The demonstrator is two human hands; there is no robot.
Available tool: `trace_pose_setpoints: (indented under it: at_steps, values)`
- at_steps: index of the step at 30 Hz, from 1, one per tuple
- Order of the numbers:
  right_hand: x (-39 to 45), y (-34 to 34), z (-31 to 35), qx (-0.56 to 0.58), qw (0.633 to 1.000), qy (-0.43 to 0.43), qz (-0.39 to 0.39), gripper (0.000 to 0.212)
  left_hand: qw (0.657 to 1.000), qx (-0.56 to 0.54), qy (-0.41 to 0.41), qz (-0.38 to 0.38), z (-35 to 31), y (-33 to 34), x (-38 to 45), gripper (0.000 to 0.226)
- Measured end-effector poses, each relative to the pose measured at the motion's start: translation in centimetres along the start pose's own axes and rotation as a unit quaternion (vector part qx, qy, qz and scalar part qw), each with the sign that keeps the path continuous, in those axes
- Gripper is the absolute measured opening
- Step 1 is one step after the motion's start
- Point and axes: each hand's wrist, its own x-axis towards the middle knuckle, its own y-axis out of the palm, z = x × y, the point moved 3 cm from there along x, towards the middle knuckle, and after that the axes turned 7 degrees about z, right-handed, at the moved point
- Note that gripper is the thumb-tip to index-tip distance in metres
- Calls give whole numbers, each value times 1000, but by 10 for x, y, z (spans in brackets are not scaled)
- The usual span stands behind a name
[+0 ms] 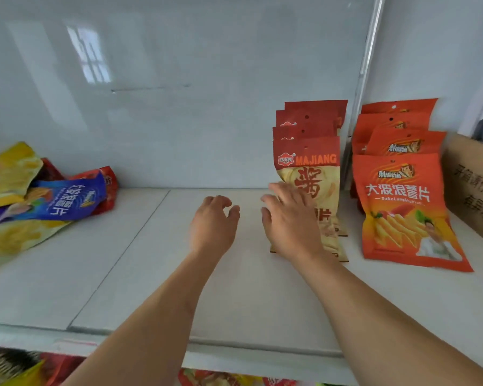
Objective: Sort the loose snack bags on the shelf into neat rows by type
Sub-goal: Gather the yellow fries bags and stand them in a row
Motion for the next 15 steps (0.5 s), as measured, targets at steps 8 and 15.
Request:
trace_pose_setpoints:
  at_steps: [8, 15]
  values:
    - [17, 30, 117, 31, 994, -49, 97, 16, 951, 301, 72, 6, 100, -93, -21, 36]
    - [34, 46, 250, 48, 988, -73, 126, 15, 942, 329, 66, -14, 185, -193, -38, 34]
